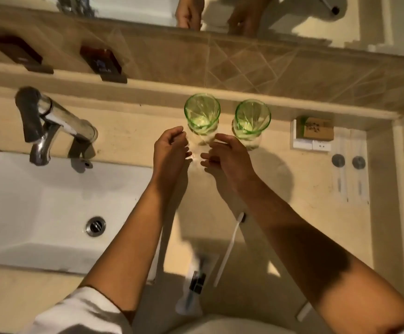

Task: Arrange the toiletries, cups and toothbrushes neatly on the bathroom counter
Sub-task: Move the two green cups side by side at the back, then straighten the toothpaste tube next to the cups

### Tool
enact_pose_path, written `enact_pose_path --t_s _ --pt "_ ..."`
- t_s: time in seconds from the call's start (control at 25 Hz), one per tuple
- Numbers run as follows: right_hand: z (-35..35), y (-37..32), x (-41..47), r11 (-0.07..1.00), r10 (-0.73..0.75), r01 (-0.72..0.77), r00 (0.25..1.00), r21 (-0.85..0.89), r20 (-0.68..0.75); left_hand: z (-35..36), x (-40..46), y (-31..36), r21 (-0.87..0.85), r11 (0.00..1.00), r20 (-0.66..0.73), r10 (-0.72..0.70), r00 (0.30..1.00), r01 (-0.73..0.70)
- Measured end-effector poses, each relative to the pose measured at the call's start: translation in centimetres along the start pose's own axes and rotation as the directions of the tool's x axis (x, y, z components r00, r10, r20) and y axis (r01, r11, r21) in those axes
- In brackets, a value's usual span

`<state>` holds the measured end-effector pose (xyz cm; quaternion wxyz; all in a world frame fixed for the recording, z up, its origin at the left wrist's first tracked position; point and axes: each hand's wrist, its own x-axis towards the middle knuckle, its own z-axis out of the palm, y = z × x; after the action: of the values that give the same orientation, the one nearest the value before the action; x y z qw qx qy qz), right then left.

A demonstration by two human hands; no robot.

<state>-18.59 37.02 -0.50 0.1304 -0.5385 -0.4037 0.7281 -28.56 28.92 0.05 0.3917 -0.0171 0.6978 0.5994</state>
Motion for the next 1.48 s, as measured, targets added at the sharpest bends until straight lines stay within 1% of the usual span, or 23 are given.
enact_pose_path --t_s 0.04,0.12,0.2,0.28,0.32,0.4,0.44,0.52,0.6,0.68,0.76,0.88,1.0,1.08,1.16,1.28,1.36,1.48 --pt "-0.6 0.8 -0.9 0.996 0.031 -0.032 0.999 -0.085 -0.005 -0.7 -0.7 -1.1 0.045 0.999 0.013 -0.005 1.0 0.005" --pt "-2.3 3.1 -2.9 0.969 0.059 -0.056 0.998 -0.239 0.005 -2.7 -2.4 -3.7 0.216 0.976 0.05 -0.006 0.999 -0.005" --pt "-4.1 5.8 -5.5 0.934 0.075 -0.064 0.997 -0.351 0.017 -4.9 -5.1 -6.4 0.388 0.921 0.089 -0.004 0.996 -0.031" --pt "-5.6 8.9 -8.5 0.894 0.09 -0.065 0.995 -0.443 0.035 -7.3 -8.2 -8.8 0.494 0.868 0.13 -0.029 0.991 -0.04" --pt "-6.2 10.5 -9.9 0.861 0.088 -0.053 0.995 -0.506 0.046 -8.5 -9.5 -10.0 0.553 0.832 0.144 -0.043 0.989 -0.044" --pt "-7.3 13.5 -12.1 0.753 0.08 -0.015 0.994 -0.658 0.069 -10.2 -12.1 -11.7 0.685 0.725 0.16 -0.049 0.986 -0.076" --pt "-7.7 14.7 -13.0 0.717 0.099 -0.027 0.993 -0.697 0.064 -10.8 -13.4 -12.4 0.734 0.673 0.166 -0.044 0.985 -0.093" --pt "-8.2 16.3 -14.2 0.716 0.187 -0.103 0.981 -0.69 0.048 -11.4 -15.6 -13.5 0.794 0.596 0.175 -0.033 0.984 -0.121" --pt "-8.1 17.4 -15.2 0.717 0.258 -0.146 0.964 -0.682 0.065 -11.8 -17.3 -14.7 0.815 0.564 0.179 -0.022 0.984 -0.136" --pt "-7.7 18.1 -15.8 0.728 0.266 -0.133 0.959 -0.673 0.098 -11.9 -18.3 -15.8 0.808 0.573 0.194 -0.038 0.98 -0.138" --pt "-7.2 18.3 -16.2 0.738 0.237 -0.1 0.964 -0.667 0.117 -11.7 -18.9 -16.6 0.791 0.598 0.205 -0.059 0.977 -0.13" --pt "-6.8 18.3 -16.5 0.748 0.172 -0.018 0.971 -0.663 0.167 -11.2 -19.3 -16.9 0.753 0.642 0.208 -0.025 0.978 -0.144" --pt "-6.9 18.1 -16.1 0.756 0.088 0.064 0.976 -0.651 0.198 -10.3 -18.8 -16.2 0.687 0.713 0.2 -0.002 0.98 -0.139" --pt "-7.4 17.6 -15.6 0.792 0.039 0.1 0.976 -0.602 0.213 -9.3 -18.1 -15.4 0.636 0.762 0.194 -0.005 0.981 -0.122" --pt "-8.1 16.9 -15.1 0.837 0.01 0.09 0.984 -0.54 0.178 -8.0 -17.2 -14.4 0.577 0.811 0.187 -0.013 0.982 -0.099" --pt "-9.7 14.7 -13.9 0.855 -0.069 0.089 0.996 -0.51 0.058 -4.9 -15.9 -12.6 0.373 0.928 0.19 -0.054 0.98 -0.021" --pt "-11.2 12.6 -12.3 0.885 -0.087 0.081 0.996 -0.459 0.007 -2.1 -14.4 -11.6 0.279 0.96 0.204 -0.07 0.977 0.011" --pt "-13.4 9.4 -9.4 0.958 -0.091 0.066 0.993 -0.281 -0.076 2.9 -11.5 -10.3 0.235 0.972 0.211 -0.05 0.976 -0.001"
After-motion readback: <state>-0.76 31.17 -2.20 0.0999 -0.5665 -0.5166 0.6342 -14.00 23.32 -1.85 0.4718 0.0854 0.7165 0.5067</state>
